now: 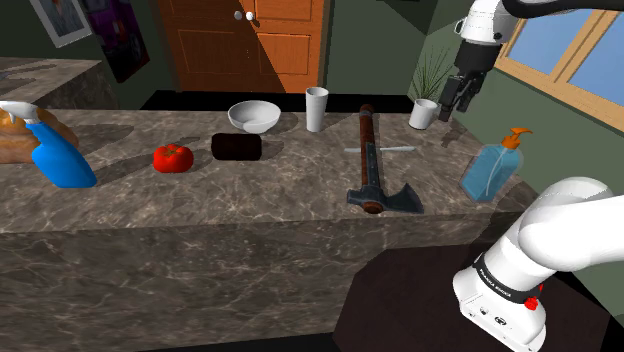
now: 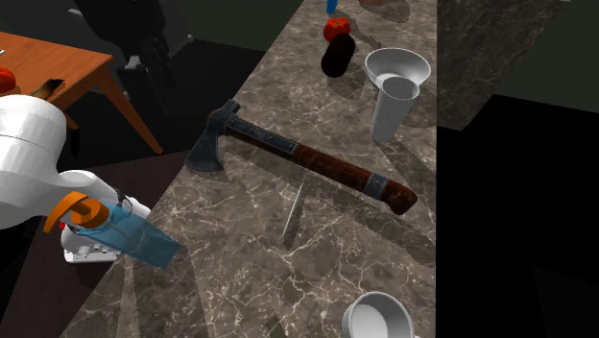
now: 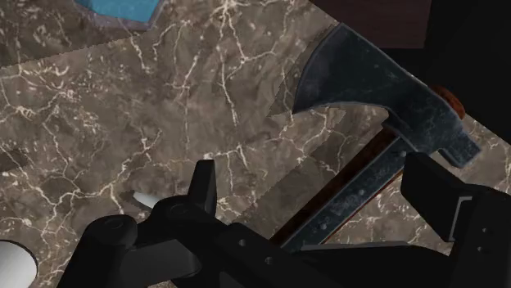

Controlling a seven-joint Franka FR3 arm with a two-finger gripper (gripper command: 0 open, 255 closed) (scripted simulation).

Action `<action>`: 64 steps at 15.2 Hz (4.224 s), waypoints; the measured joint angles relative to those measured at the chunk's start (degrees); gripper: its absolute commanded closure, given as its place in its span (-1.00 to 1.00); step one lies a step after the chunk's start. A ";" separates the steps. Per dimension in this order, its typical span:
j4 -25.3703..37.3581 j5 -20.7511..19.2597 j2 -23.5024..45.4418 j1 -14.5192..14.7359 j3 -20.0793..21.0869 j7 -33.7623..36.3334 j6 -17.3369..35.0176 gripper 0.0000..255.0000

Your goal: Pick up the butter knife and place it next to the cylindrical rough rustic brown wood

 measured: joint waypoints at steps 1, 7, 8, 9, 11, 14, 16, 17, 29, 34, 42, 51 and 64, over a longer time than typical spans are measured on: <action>0.00 0.00 0.00 0.00 0.00 0.00 0.00 -1.00; -0.46 -3.94 7.99 2.68 -5.83 -14.14 7.21 -1.00; 0.09 -4.51 9.88 3.27 -6.86 -16.94 8.35 -1.00; 0.20 -5.13 11.61 3.78 -7.97 -19.84 9.77 -1.00; 0.58 -6.03 15.45 4.90 -9.96 -25.45 12.87 -1.00; 2.18 -6.63 21.64 6.73 -12.40 -33.72 16.98 -1.00; 3.82 -6.63 26.39 7.84 -13.94 -39.38 19.75 -1.00; 4.57 -6.58 28.66 8.28 -14.65 -42.29 21.09 -1.00; 8.85 -3.78 45.55 10.45 -16.54 -60.55 32.47 -1.00; 7.63 -3.60 46.36 10.34 -16.63 -60.73 34.48 -1.00; 7.57 -3.60 46.38 10.33 -16.64 -60.74 34.57 1.00; 8.33 -3.90 45.44 10.33 -16.67 -60.73 32.88 1.00; 13.24 -5.15 40.36 10.64 -16.23 -60.22 23.10 1.00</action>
